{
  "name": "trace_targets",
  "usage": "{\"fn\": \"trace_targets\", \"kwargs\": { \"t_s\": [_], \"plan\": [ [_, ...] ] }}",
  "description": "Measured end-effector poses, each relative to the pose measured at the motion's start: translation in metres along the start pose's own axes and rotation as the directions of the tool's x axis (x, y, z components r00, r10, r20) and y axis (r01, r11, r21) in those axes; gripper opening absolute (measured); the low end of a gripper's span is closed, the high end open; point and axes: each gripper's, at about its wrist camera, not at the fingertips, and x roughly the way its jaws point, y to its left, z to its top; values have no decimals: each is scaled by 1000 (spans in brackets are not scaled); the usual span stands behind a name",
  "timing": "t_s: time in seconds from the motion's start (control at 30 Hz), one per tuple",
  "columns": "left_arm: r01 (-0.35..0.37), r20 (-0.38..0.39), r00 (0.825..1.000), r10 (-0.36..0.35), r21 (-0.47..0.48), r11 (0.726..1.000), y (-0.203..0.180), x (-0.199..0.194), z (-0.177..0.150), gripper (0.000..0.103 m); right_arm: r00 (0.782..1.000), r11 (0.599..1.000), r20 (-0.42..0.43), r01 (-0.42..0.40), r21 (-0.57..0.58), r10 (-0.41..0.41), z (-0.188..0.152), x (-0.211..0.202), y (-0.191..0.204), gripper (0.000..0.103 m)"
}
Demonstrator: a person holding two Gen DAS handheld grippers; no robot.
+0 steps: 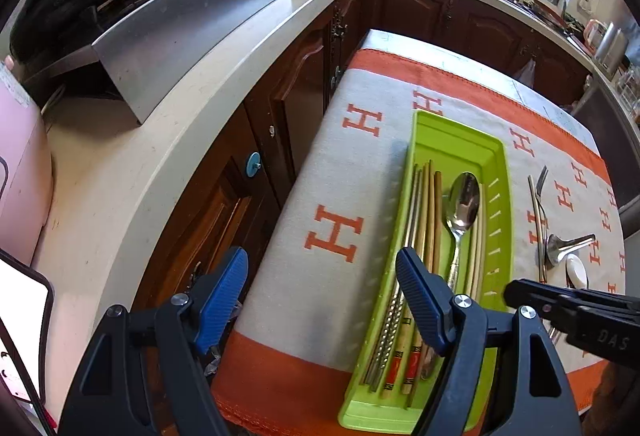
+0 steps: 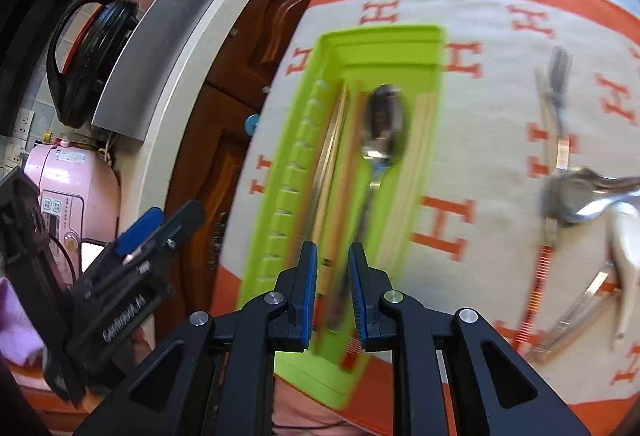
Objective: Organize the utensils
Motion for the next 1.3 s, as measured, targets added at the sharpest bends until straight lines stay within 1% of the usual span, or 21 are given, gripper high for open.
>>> {"fn": "trace_targets", "kwargs": {
  "t_s": [0.07,0.13,0.33,0.43,0.57,0.7,0.83,0.87,0.97,1.07,1.3],
  "plan": [
    [4,1,1000,-4,16,1000,-8,-3,-1,75,1000,1000,20,8,12,-8,-7,-14,-14,16],
    [10,1,1000,-11,36,999,-18,-5,-2,75,998,999,50,35,25,-36,-14,-33,-32,16],
    [41,-11,999,-40,112,993,-61,-11,-10,75,988,993,128,82,80,-92,-37,-81,-87,16],
    [71,-30,997,-67,155,985,-88,-13,-16,75,978,989,167,106,102,-122,-49,-104,-111,16],
    [102,-53,994,-93,210,972,-122,-16,-23,75,969,984,202,113,140,-140,-62,-127,-143,16],
    [150,-95,987,-128,274,950,-162,-13,-31,75,966,978,215,102,183,-141,-73,-135,-173,16],
    [168,-141,982,-128,323,931,-199,2,-36,75,970,971,211,75,227,-124,-82,-136,-198,16],
    [173,-165,979,-124,330,928,-210,10,-37,75,971,970,210,68,233,-118,-84,-136,-204,16],
    [188,-219,969,-118,335,924,-228,29,-42,75,973,968,208,46,248,-100,-88,-135,-215,16],
    [187,-273,957,-95,336,923,-242,48,-47,75,974,967,211,27,254,-82,-90,-135,-225,16],
    [164,-348,937,-42,329,930,-258,76,-53,75,978,964,206,-17,265,-40,-87,-127,-244,16]
  ]
}}
